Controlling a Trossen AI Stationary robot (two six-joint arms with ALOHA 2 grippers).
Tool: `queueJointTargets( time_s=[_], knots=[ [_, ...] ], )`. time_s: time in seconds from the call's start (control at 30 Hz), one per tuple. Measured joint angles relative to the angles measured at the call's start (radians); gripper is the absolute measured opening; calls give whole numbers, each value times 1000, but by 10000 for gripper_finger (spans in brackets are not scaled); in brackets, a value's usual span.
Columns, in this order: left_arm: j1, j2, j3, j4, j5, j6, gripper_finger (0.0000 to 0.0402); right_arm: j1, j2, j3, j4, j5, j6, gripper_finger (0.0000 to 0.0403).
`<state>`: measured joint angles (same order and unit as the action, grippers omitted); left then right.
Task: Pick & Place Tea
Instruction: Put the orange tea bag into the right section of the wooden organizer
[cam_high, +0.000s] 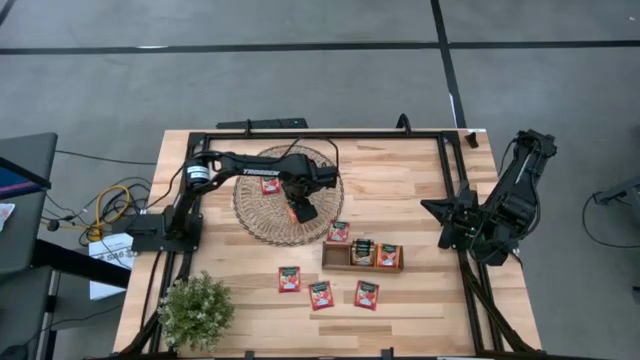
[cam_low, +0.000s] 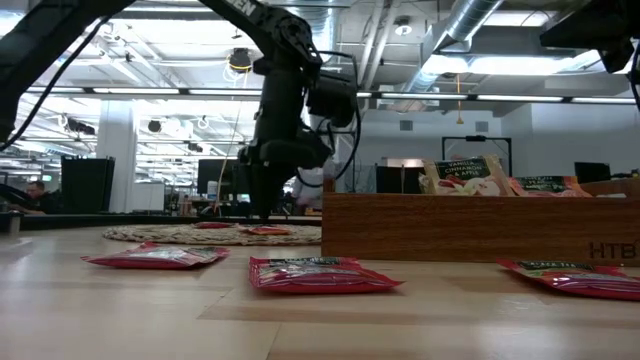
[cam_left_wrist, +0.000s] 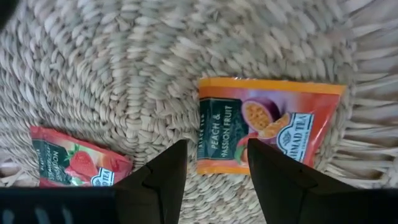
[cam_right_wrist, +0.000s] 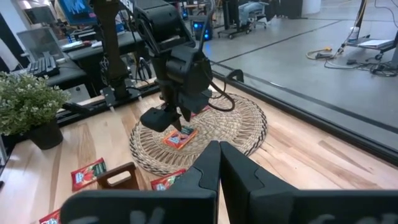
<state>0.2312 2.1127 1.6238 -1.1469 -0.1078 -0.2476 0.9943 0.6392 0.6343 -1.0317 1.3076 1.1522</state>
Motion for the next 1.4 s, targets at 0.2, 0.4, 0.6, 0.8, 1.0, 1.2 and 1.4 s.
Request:
queueJointTargets(
  time_s=[0.2, 0.4, 0.6, 0.8, 1.0, 1.2, 1.4],
  knots=[
    [13, 14, 0, 10, 6, 11, 162, 0, 0, 0, 0, -1, 0, 0],
    [21, 18, -1, 27, 13, 16, 160, 0, 0, 0, 0, -2, 0, 0],
    [27, 18, -1, 54, 19, 16, 141, 0, 0, 0, 0, -2, 0, 0],
    [26, 32, -1, 64, 20, 16, 126, 0, 0, 0, 0, -2, 0, 0],
    [27, 79, 4, 47, 11, 19, 124, 0, 0, 0, 0, -8, 0, 0],
    [26, 83, 3, 47, 20, 14, 96, 0, 0, 0, 0, -10, 0, 0],
    [26, 83, 1, 47, 21, 2, 23, 0, 0, 0, 0, -10, 0, 0]
  ],
)
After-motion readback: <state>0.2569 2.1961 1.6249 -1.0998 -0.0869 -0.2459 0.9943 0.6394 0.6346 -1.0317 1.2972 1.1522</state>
